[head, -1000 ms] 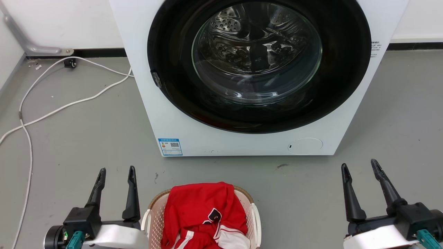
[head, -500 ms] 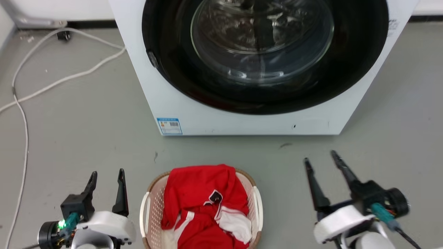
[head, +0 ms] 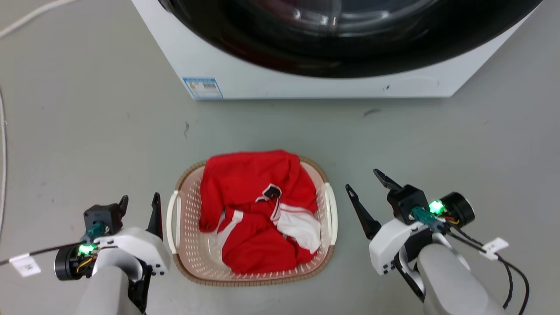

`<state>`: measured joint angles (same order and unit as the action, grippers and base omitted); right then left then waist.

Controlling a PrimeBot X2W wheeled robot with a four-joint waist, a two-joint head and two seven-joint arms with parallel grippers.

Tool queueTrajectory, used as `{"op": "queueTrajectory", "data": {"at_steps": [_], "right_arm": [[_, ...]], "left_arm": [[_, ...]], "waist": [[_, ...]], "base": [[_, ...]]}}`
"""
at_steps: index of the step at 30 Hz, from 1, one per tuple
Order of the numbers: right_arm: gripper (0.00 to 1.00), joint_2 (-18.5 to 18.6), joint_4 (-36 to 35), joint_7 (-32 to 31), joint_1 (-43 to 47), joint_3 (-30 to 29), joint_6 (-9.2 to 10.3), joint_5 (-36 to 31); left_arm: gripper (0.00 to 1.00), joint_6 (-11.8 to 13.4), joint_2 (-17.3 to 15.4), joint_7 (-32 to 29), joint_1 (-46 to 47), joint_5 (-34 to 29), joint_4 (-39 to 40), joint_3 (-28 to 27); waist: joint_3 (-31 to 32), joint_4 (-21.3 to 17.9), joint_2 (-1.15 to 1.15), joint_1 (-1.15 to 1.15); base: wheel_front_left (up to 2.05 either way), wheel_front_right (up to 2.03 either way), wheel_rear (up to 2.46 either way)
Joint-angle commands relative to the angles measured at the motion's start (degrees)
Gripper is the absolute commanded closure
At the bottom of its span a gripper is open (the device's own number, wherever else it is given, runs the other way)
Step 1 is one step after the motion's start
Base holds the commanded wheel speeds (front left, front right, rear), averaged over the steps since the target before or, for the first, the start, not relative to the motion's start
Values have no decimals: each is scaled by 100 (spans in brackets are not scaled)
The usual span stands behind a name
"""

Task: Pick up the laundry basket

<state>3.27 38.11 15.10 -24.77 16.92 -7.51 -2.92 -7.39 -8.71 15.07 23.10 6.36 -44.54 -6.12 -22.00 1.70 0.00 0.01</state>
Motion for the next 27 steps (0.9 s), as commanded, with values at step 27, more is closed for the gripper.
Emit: {"op": "queueTrajectory", "data": {"at_steps": [27], "right_arm": [[0,-25,2626,10,-2065,1474,4,1010]], "left_arm": [[0,-5,-128,16,1819,485,-2245,746]], "waist": [[-2115,249,0,-1]], "base": [[0,0,0]]}}
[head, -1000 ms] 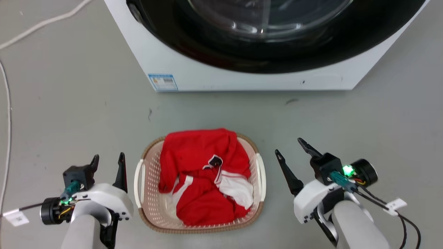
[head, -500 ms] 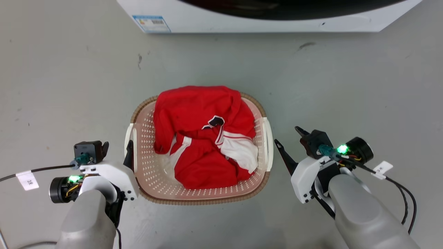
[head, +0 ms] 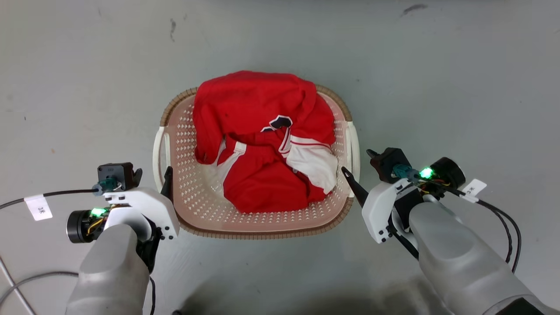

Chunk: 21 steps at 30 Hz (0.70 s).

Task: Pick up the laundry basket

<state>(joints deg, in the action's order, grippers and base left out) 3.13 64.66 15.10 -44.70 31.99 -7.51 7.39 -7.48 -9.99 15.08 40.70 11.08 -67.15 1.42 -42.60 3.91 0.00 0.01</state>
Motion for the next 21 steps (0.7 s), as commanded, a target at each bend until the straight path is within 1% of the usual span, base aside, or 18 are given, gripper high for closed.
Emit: {"op": "queueTrajectory", "data": {"at_steps": [1,8,13,16,17,18,19,20,21], "right_arm": [[0,-15,142,10,-206,137,4,138],[0,-25,499,10,-572,487,4,390],[0,-26,607,7,-709,620,4,493],[0,-28,685,-26,-756,731,4,553],[5,-28,702,-33,-778,762,4,573],[50,-28,711,-22,-809,794,4,583],[100,-27,720,-19,-837,822,5,586],[100,-26,734,-21,-839,857,6,617],[100,-20,747,-33,-838,901,5,628]], "left_arm": [[0,3,33,14,179,67,-64,61],[0,2,88,15,458,129,-185,226],[0,2,109,14,595,155,-265,259],[0,48,155,14,652,159,-355,270],[0,42,175,14,674,158,-399,284],[29,43,183,14,714,153,-423,297],[92,60,184,15,753,141,-437,309],[100,70,199,15,783,133,-451,323],[100,69,218,14,791,130,-466,335]], "waist": [[-226,61,0,-1],[-580,159,0,-1],[-702,196,0,-1],[-775,226,0,-1],[-793,232,0,-1],[-811,238,0,-1],[-824,242,0,-1],[-839,249,0,-1],[-845,254,0,-1]], "base": [[0,0,0],[0,0,0],[0,0,0],[0,0,0],[0,0,0],[0,0,0],[0,0,0],[0,0,0],[0,0,0]]}}
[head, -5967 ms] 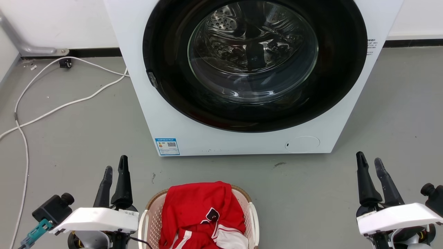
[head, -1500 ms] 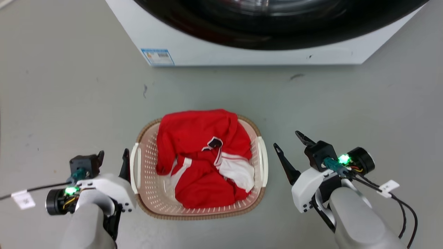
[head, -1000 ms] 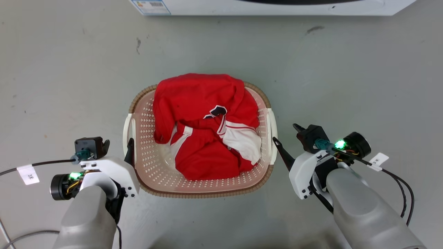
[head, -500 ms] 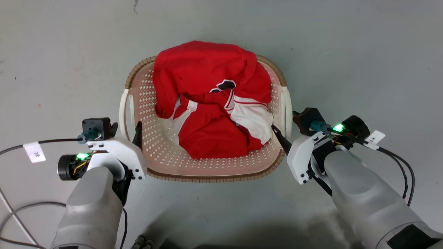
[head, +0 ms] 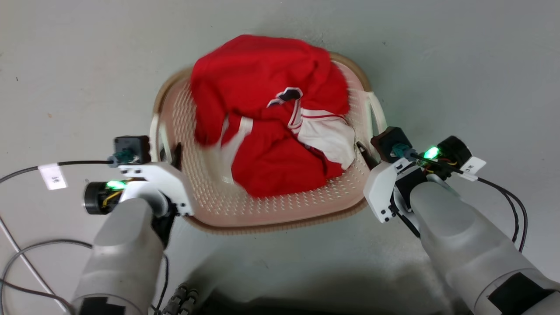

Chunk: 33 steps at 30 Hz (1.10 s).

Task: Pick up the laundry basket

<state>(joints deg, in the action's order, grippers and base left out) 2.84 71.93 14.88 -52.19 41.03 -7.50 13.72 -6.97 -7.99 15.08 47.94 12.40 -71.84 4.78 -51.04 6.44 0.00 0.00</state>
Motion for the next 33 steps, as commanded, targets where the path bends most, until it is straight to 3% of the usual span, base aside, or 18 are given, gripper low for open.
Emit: {"op": "queueTrajectory", "data": {"at_steps": [1,11,27,33], "right_arm": [[100,9,33,-15,-113,64,-4,-38],[100,6,116,-74,239,387,-14,287],[100,-6,18,-767,1310,1046,-14,1279],[100,-4,-41,-1136,1603,1278,-14,1640]], "left_arm": [[100,20,43,15,67,0,-13,10],[100,-43,149,-46,-327,103,-170,236],[100,-54,193,-730,-1265,731,-177,1005],[100,-55,63,-1086,-1519,1087,-51,1427]], "waist": [[-2,5,0,0],[709,-82,0,0],[2777,-631,0,0],[3431,-860,0,0]], "base": [[0,0,0],[0,0,0],[0,0,0],[0,0,0]]}}
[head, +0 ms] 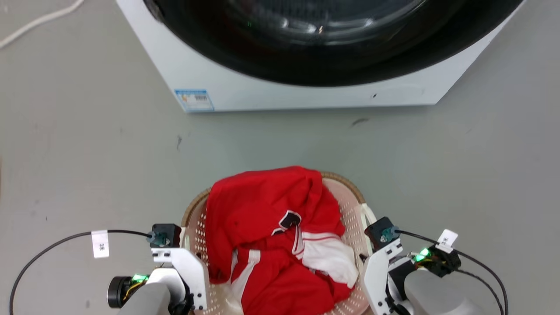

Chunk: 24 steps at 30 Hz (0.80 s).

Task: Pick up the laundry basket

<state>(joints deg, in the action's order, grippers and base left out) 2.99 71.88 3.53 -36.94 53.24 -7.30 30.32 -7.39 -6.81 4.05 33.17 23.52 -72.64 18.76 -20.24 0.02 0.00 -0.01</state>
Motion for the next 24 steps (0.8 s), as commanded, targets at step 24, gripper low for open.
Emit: {"op": "queueTrajectory", "data": {"at_steps": [24], "right_arm": [[100,253,-312,-1236,473,1048,-33,1328]], "left_arm": [[100,-18,-305,-1358,-381,1199,360,1419]], "waist": [[1951,-676,0,1]], "base": [[0,0,0]]}}
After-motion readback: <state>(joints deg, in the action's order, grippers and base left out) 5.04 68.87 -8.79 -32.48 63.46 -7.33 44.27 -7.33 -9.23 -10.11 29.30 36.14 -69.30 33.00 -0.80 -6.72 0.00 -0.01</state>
